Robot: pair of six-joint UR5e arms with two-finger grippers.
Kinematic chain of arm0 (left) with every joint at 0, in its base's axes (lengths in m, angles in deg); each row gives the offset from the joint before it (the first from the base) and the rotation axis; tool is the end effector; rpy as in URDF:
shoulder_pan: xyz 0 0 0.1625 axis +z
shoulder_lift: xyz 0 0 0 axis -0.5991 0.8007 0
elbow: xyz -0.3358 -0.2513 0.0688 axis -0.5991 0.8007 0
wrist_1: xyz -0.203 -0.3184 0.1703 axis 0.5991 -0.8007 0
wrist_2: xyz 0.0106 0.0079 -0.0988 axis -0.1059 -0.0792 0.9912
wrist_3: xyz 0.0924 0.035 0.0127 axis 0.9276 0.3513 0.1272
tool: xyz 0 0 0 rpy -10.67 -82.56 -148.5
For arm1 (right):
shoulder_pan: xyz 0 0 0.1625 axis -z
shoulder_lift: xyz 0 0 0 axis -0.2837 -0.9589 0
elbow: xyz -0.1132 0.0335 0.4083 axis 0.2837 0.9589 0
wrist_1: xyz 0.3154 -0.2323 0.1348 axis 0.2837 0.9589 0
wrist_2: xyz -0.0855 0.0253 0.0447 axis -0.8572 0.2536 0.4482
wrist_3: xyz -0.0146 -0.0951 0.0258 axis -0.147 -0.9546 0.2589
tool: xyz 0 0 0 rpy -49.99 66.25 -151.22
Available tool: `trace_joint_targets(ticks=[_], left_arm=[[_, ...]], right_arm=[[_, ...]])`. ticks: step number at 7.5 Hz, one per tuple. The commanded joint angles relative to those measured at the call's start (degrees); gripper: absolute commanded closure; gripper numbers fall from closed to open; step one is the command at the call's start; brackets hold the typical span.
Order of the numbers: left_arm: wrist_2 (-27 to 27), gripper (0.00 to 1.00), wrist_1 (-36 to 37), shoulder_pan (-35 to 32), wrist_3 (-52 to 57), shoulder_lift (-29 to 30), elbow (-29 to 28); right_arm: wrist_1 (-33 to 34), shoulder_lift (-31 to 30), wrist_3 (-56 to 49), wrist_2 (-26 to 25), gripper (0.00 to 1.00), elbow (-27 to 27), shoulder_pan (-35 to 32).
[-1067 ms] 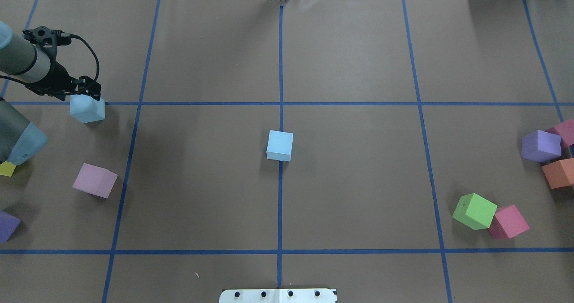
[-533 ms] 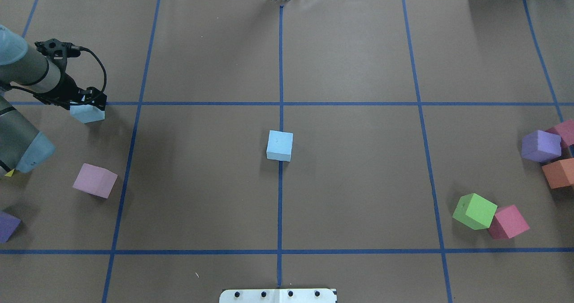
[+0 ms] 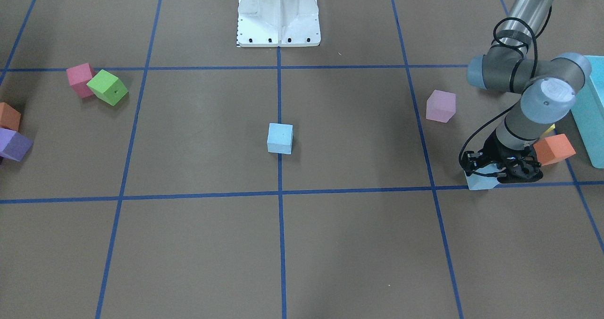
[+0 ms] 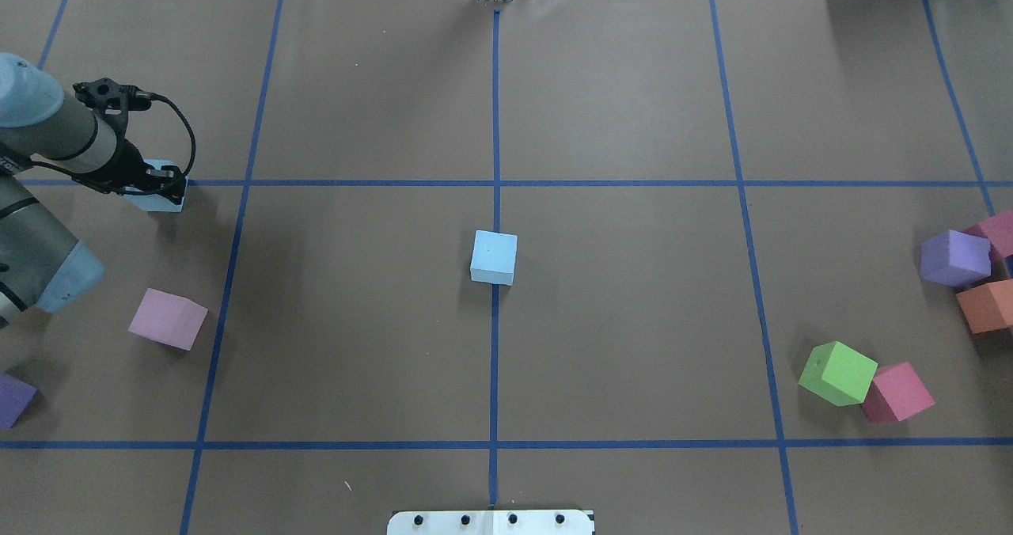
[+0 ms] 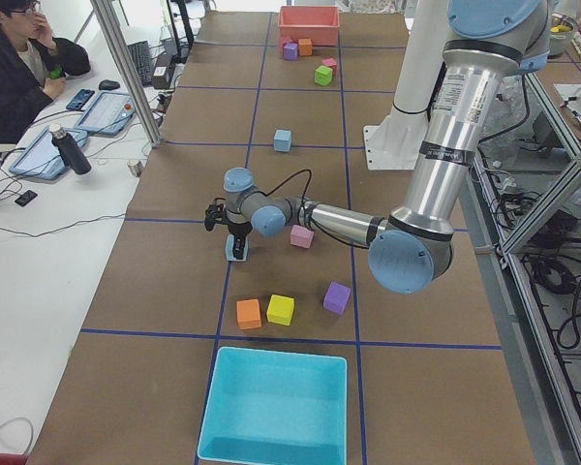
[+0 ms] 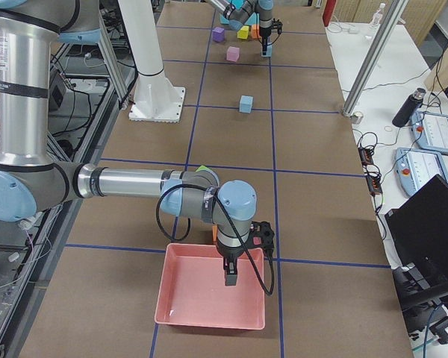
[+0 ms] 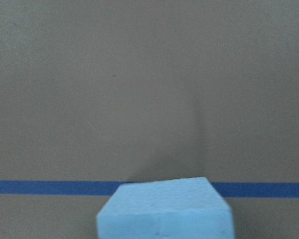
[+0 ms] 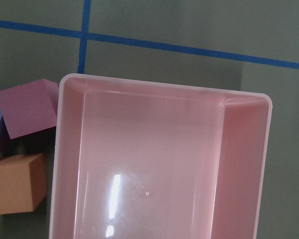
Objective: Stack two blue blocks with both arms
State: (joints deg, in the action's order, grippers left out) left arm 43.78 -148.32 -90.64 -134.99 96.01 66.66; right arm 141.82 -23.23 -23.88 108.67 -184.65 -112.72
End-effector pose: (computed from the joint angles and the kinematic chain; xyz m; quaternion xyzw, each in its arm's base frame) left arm 0.3028 -0.5615 0.5338 0.0596 0.3569 -0.0084 0.9322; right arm 0.1215 -0.4178 0.6665 -0.0017 -0.3099 -0.0528 0.9493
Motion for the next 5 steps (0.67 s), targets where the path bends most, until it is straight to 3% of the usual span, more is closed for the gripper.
trace_joint_targets(ticks=[1,2,3,5], left_arm=[[3.0,1.00,0.7,0.0,0.0,-0.5,5.8],[3.8,1.00,2.8,0.0,-0.5,0.3,9.0],[3.8,1.00,9.7,0.0,-0.7,3.6,12.7],[3.0,1.00,28.8,3.2,-1.4,15.4,17.9]], right_arm=[[0.1,-0.1,0.0,0.1,0.00,0.1,0.0],[0.1,-0.1,0.0,0.2,0.00,0.1,0.0],[0.1,-0.1,0.0,0.3,0.00,0.5,0.0],[0.1,-0.3,0.0,0.4,0.00,0.6,0.0]])
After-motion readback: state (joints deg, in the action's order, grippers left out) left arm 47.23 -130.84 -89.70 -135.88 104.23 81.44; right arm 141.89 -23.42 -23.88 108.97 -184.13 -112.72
